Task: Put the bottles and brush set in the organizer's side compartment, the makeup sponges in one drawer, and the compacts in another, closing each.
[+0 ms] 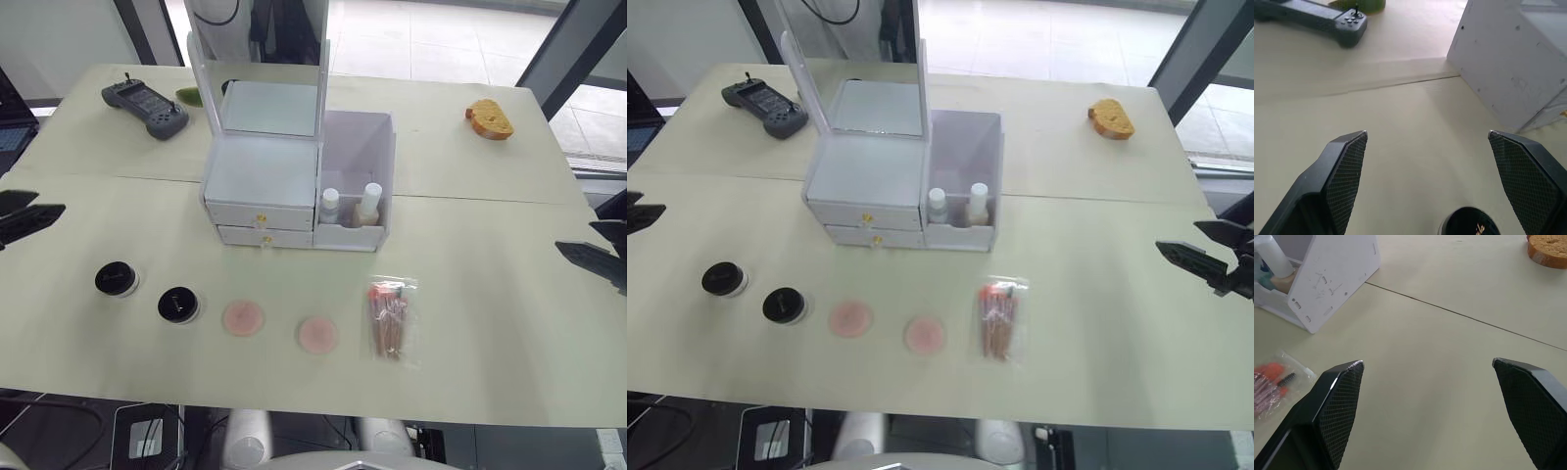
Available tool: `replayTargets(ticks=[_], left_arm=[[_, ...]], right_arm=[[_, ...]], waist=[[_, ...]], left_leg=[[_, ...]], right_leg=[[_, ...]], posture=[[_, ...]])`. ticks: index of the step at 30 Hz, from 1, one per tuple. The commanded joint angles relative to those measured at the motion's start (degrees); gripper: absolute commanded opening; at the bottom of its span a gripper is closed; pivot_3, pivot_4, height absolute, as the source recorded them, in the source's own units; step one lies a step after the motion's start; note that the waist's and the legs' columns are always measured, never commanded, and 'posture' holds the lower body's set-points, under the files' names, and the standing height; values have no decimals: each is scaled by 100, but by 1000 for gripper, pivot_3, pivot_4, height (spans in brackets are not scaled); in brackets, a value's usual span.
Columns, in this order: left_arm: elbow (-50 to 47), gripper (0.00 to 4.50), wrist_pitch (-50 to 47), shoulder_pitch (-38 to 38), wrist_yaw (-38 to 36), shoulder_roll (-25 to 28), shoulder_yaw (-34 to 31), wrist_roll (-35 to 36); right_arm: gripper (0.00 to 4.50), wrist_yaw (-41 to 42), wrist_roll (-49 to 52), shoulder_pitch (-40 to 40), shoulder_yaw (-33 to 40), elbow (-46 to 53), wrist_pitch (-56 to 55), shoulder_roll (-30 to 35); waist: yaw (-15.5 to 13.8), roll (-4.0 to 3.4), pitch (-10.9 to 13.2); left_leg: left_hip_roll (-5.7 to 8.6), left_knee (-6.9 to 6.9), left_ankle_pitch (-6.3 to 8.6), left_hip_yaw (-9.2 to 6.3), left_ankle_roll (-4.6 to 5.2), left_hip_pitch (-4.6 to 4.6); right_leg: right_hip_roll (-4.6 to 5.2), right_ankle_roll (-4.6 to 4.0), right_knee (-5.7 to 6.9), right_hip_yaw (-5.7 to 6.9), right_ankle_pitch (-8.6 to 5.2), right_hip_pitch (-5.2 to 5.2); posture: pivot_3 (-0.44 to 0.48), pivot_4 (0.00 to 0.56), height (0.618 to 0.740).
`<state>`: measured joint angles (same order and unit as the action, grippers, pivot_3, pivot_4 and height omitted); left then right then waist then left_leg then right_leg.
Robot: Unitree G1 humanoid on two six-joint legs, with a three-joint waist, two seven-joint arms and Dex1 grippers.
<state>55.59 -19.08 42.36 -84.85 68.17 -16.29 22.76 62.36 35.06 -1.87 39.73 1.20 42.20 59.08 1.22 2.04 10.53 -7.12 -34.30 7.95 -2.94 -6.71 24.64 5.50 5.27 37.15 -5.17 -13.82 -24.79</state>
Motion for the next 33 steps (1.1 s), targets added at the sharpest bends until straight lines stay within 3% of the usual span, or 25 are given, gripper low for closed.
replayTargets(ticks=[1,6,11,13,15,17,20,23,26,28,31,33], left_arm=[[-1912,4288,-1198,-2,-509,69,231,503],[-4812,4288,-2280,-628,-278,44,309,1208],[-6527,4288,-2959,-736,147,-332,515,1916],[-6982,4288,-3382,-827,157,-312,852,2119],[-7428,4288,-3553,-983,431,-403,1081,2145],[-7878,4288,-4071,-994,821,-608,1135,2595],[-8209,4288,-4959,-806,1465,-1024,1133,3441],[-8342,4288,-5530,-657,2069,-1305,1247,3844],[-8202,4288,-6293,-455,2635,-1699,1414,4401],[-8094,4288,-6605,-382,3106,-2201,1511,4769],[-7947,3717,-6862,-398,3977,-3061,1695,4854],[-7895,3098,-6983,-454,4389,-3498,1785,4893]], right_arm=[[4471,59,522,-143,215,821,376,253],[4471,-333,1259,-426,23,1925,1170,404],[4471,-617,2008,-508,-98,2536,1892,490],[4471,-825,2257,-452,-65,2745,2153,456],[4471,-1020,2362,-338,22,2983,2203,355],[4471,-1100,2473,-67,153,3151,2358,314],[4471,-1110,2638,483,392,3429,2540,240],[4471,-1339,2736,919,540,3758,2589,47],[4471,-2201,2658,1214,453,4222,2696,-307],[4471,-2568,3158,1388,361,4255,2998,-455],[4500,-3034,3683,1603,282,4132,3334,-530],[4500,-3335,4066,1692,182,3977,3474,-517]], waist=[[-3,0,0],[53,0,1],[80,6,-2],[20,27,-7],[-27,50,-14],[22,47,-16],[38,53,-17],[22,57,-19],[44,58,-20],[42,58,-22],[41,58,-22],[33,61,-23]], left_leg=[[0,1,0,0,0,2],[0,3,-1,-2,-2,-2],[0,-3,-1,-5,-1,-3],[-20,-5,10,69,2,-25],[-62,3,30,220,20,-37],[-71,-22,57,259,68,-36],[-72,-66,73,249,94,-24],[-71,-73,73,237,94,-33],[-71,-78,73,231,94,-40],[-71,-79,74,220,95,-47],[-71,-86,74,183,95,-47],[-70,-91,75,155,96,-42]], right_leg=[[0,0,0,0,0,0],[0,3,1,-2,0,3],[0,1,-2,-4,-1,9],[-20,-49,1,-77,-6,-41],[-70,-100,0,-235,53,-137],[-95,-44,-8,-297,46,-134],[-98,-17,-3,-294,49,-124],[-100,-14,-3,-287,51,-104],[-102,-15,-4,-286,52,-94],[-102,-15,-6,-275,51,-76],[-100,-19,-27,-237,51,-42],[-100,-22,-32,-210,52,-28]], posture=[[0,150,715],[0,150,715],[0,150,713],[0,150,707],[0,150,705],[0,150,705],[0,150,705],[0,150,705],[0,150,705],[0,150,705],[0,150,705],[0,150,705]])
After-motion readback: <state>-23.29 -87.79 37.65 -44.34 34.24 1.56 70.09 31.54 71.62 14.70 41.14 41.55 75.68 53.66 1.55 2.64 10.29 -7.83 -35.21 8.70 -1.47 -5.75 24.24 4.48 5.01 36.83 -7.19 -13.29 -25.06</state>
